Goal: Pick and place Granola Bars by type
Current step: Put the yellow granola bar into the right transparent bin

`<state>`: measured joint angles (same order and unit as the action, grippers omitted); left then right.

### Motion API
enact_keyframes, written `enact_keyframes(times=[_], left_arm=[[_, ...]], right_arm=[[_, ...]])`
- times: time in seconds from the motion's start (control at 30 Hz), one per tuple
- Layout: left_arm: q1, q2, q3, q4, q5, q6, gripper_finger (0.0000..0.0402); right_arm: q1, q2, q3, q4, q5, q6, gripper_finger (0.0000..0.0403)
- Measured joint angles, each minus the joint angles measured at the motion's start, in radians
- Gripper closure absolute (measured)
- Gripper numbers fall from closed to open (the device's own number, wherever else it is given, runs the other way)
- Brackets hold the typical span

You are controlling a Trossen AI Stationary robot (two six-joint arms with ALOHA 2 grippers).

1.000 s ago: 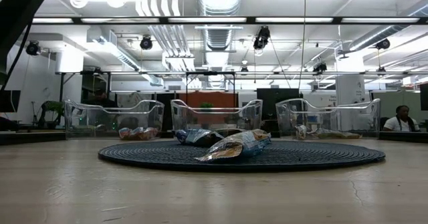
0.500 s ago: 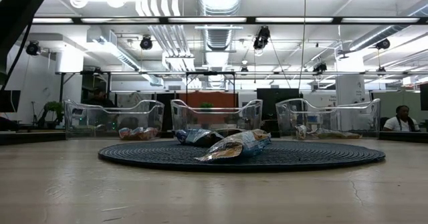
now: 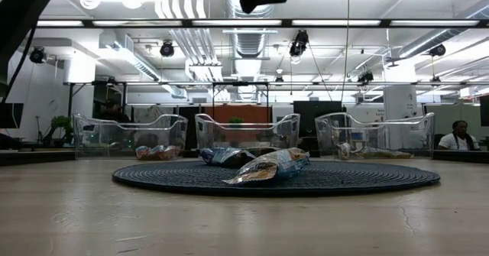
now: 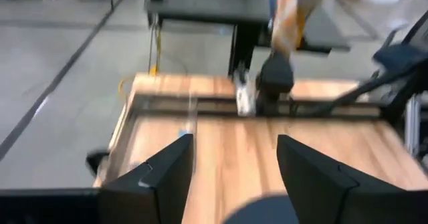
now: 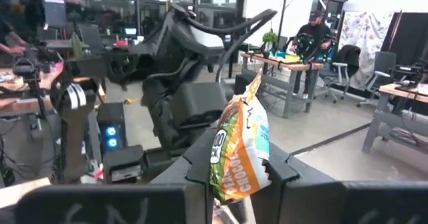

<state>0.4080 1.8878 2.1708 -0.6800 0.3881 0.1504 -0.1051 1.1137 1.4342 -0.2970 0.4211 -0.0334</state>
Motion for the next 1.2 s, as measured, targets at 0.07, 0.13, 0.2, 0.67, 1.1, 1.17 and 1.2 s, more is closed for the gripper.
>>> enact_keyframes(times=[0.07,0.13,0.2,0.67,1.1,1.17,1.2], left_arm=[[0.001,-0.003,0.000,-0.072,-0.013,0.013,0.0202],[0.004,-0.004,0.000,-0.153,-0.024,0.014,0.0202],[0.004,-0.004,-0.006,-0.222,-0.025,0.013,0.0202],[-0.004,-0.006,-0.223,-0.169,-0.025,-0.021,0.0202],[-0.022,-0.105,-0.424,0.076,-0.016,-0.092,0.0203],[-0.024,-0.139,-0.482,0.126,-0.031,-0.099,0.0204],[-0.024,-0.157,-0.514,0.156,-0.035,-0.100,0.0205]], right_arm=[[0.000,-0.001,0.000,-0.028,0.022,0.011,0.0349],[-0.001,-0.004,0.000,-0.080,0.058,0.034,0.0349],[-0.010,-0.008,0.000,-0.143,0.090,0.066,0.0349],[-0.202,-0.027,0.000,-0.510,0.108,0.258,0.0349],[-0.434,-0.023,-0.070,-0.650,0.021,0.323,0.0349],[-0.458,-0.018,-0.080,-0.649,0.015,0.323,0.0349],[-0.470,-0.016,-0.087,-0.647,0.014,0.323,0.0349]])
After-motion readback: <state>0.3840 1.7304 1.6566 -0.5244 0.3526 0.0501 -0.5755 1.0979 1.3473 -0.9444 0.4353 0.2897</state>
